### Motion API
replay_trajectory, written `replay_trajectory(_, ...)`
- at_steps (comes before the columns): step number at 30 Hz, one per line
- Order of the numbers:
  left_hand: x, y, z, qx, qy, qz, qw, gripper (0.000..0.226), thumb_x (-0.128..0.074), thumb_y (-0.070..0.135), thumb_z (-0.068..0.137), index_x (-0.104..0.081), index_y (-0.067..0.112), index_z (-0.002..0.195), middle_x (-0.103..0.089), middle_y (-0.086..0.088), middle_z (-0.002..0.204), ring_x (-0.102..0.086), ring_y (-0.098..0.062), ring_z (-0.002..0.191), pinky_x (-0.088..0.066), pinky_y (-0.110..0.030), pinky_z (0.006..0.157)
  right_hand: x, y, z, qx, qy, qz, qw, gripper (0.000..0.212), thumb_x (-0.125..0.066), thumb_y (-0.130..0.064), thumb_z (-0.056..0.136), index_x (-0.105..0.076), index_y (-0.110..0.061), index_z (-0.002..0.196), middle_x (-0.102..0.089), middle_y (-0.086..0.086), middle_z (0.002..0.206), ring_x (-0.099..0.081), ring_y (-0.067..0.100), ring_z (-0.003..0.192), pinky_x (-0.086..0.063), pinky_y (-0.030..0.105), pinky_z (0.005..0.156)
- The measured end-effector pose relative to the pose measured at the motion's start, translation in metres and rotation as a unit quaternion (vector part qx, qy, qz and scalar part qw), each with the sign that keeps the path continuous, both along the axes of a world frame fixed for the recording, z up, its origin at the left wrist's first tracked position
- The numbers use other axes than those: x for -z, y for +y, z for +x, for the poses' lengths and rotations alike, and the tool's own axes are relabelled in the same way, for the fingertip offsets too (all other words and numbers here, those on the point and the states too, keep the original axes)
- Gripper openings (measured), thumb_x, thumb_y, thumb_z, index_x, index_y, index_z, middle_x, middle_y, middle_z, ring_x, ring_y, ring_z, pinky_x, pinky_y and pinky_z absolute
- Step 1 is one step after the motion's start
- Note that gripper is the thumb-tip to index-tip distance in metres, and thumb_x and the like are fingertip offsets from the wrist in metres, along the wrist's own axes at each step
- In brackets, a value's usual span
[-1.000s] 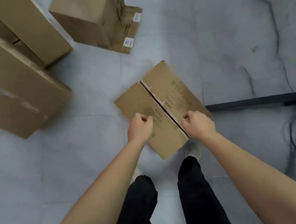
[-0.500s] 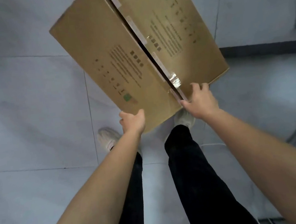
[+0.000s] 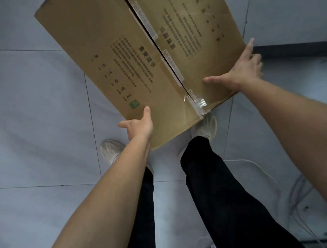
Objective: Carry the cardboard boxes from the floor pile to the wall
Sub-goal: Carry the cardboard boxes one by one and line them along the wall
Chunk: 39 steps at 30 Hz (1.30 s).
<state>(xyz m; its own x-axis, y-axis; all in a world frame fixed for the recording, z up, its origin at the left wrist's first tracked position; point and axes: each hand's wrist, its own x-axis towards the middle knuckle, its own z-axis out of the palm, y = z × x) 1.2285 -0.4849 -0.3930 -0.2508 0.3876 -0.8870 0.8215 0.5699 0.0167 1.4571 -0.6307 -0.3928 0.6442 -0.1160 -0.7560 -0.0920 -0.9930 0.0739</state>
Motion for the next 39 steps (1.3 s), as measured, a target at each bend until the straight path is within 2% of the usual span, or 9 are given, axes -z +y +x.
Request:
replay_trajectory(4, -0.028, 0.018, -0.015, 0.042, 0.026, 0.089, 0.995, 0.085, -0.059, 0.060, 0.087, -0.018, 0.010, 0.143, -0.049, -0.008, 0.142, -0.048, -0.035, 0.129, -0.039, -0.037, 0.101, -0.028, 0.014, -0.030, -0.019, -0.047, 0.016, 0.999, 0.150, -0.078, -0.081, 0.053, 0.008, -0.021, 0.160, -0.026, 0.024, 0.153, -0.028, 0.041, 0.141, -0.023, 0.052, 0.118)
replay_trajectory(7, -0.062, 0.045, -0.025, 0.050, 0.015, 0.177, 0.983, 0.076, -0.063, 0.061, 0.081, -0.033, 0.013, 0.131, -0.055, -0.008, 0.134, -0.051, -0.035, 0.123, -0.043, -0.044, 0.101, -0.065, 0.033, -0.050, -0.052, -0.086, 0.044, 0.994, 0.135, -0.069, -0.087, 0.056, -0.007, -0.025, 0.159, -0.032, 0.026, 0.147, -0.033, 0.042, 0.135, -0.024, 0.052, 0.116)
replay_trajectory(12, -0.153, 0.127, -0.021, 0.102, -0.019, 0.289, 0.952, 0.060, -0.065, 0.052, 0.083, -0.046, 0.018, 0.128, -0.060, -0.004, 0.128, -0.052, -0.030, 0.121, -0.041, -0.035, 0.095, -0.154, 0.090, -0.059, -0.096, -0.151, 0.098, 0.979, 0.111, -0.057, -0.094, 0.059, -0.037, -0.030, 0.148, -0.042, 0.022, 0.141, -0.038, 0.042, 0.130, -0.022, 0.052, 0.114)
replay_trajectory(17, -0.282, 0.204, -0.029, 0.153, -0.024, 0.335, 0.930, 0.020, -0.059, 0.033, 0.086, -0.065, 0.020, 0.100, -0.063, 0.002, 0.094, -0.056, -0.023, 0.090, -0.039, -0.028, 0.074, -0.276, 0.141, -0.054, -0.099, -0.123, 0.133, 0.979, 0.104, -0.051, -0.097, 0.061, -0.045, -0.033, 0.143, -0.056, 0.016, 0.140, -0.041, 0.044, 0.134, -0.029, 0.052, 0.112)
replay_trajectory(21, -0.402, 0.234, -0.068, 0.103, -0.038, 0.365, 0.925, 0.017, -0.059, 0.028, 0.081, -0.069, 0.020, 0.092, -0.069, 0.003, 0.092, -0.059, -0.024, 0.089, -0.049, -0.030, 0.077, -0.383, 0.170, -0.083, -0.137, -0.121, 0.161, 0.970, 0.102, -0.047, -0.098, 0.063, -0.048, -0.030, 0.138, -0.065, 0.013, 0.131, -0.054, 0.042, 0.126, -0.041, 0.049, 0.106)
replay_trajectory(26, -0.558, 0.256, -0.154, 0.008, -0.045, 0.426, 0.903, 0.016, -0.058, 0.028, 0.082, -0.068, 0.021, 0.092, -0.062, 0.005, 0.083, -0.057, -0.022, 0.084, -0.037, -0.028, 0.068, -0.513, 0.228, -0.141, -0.192, -0.118, 0.255, 0.940, 0.103, -0.041, -0.101, 0.060, -0.051, -0.030, 0.132, -0.069, 0.012, 0.120, -0.061, 0.038, 0.116, -0.049, 0.044, 0.095)
replay_trajectory(32, -0.721, 0.249, -0.290, -0.152, -0.032, 0.571, 0.806, 0.010, -0.058, 0.031, 0.082, -0.062, 0.023, 0.079, -0.065, 0.005, 0.081, -0.062, -0.018, 0.083, -0.049, -0.032, 0.073, -0.664, 0.319, -0.239, -0.353, -0.112, 0.411, 0.833, 0.107, -0.041, -0.102, 0.060, -0.053, -0.027, 0.135, -0.062, 0.011, 0.128, -0.051, 0.036, 0.124, -0.043, 0.044, 0.098)
replay_trajectory(36, -0.828, 0.214, -0.402, -0.232, -0.003, 0.672, 0.703, 0.007, -0.060, 0.029, 0.088, -0.058, 0.025, 0.083, -0.056, 0.012, 0.079, -0.055, -0.007, 0.078, -0.041, -0.025, 0.066, -0.763, 0.353, -0.333, -0.425, -0.053, 0.525, 0.735, 0.111, -0.059, -0.099, 0.048, -0.048, -0.036, 0.139, -0.051, 0.006, 0.138, -0.041, 0.032, 0.132, -0.044, 0.048, 0.102)
replay_trajectory(39, -0.884, 0.173, -0.492, -0.294, 0.014, 0.707, 0.643, 0.011, -0.062, 0.028, 0.088, -0.058, 0.021, 0.094, -0.054, 0.012, 0.082, -0.052, -0.007, 0.080, -0.035, -0.021, 0.062, -0.818, 0.362, -0.413, -0.467, -0.026, 0.595, 0.653, 0.111, -0.069, -0.094, 0.043, -0.048, -0.038, 0.136, -0.053, 0.001, 0.138, -0.049, 0.027, 0.127, -0.049, 0.050, 0.101)
